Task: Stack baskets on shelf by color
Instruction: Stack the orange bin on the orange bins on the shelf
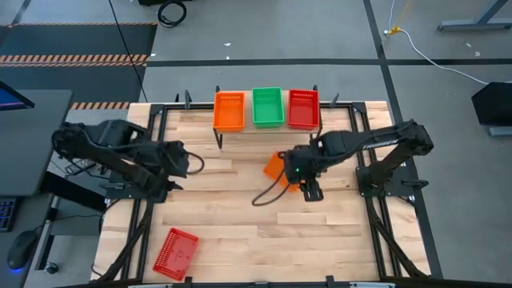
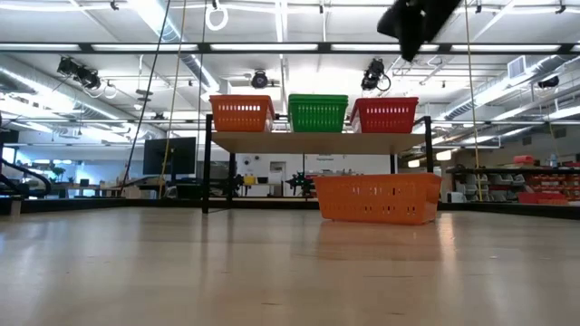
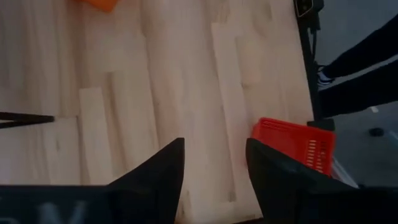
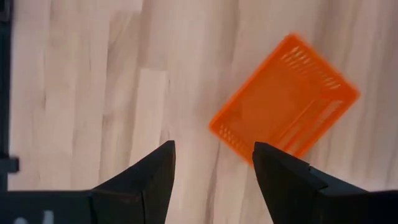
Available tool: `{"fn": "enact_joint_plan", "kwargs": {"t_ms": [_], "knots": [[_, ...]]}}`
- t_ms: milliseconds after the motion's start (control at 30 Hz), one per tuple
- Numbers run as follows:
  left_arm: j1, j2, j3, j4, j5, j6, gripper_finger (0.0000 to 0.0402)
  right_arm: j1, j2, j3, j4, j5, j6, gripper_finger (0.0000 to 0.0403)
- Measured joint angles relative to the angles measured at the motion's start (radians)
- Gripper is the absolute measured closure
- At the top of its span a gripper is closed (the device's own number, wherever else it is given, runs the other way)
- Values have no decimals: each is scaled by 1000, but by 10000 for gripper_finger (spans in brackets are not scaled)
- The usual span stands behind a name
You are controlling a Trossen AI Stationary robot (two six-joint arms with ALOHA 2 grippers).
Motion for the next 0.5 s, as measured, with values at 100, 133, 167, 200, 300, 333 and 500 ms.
{"fn": "enact_joint_plan", "kwargs": {"t_ms": [100,133,167,200,300,333,500], "knots": [[-56,-13,-81,43,-18,-66,224,20,0,-72,7,16,22,183],[-76,-21,-115,58,-30,-89,223,24,0,-98,11,25,28,183],[-94,-29,-148,75,-42,-116,222,25,0,-124,21,34,32,183],[-111,-38,-179,98,-56,-142,222,26,1,-148,34,39,33,183],[-156,-51,-252,192,-92,-211,223,25,1,-213,111,42,19,183],[-168,-53,-268,223,-102,-232,224,25,1,-234,139,42,8,183],[-212,-54,-286,306,-158,-330,229,29,1,-320,276,42,-82,183]]}}
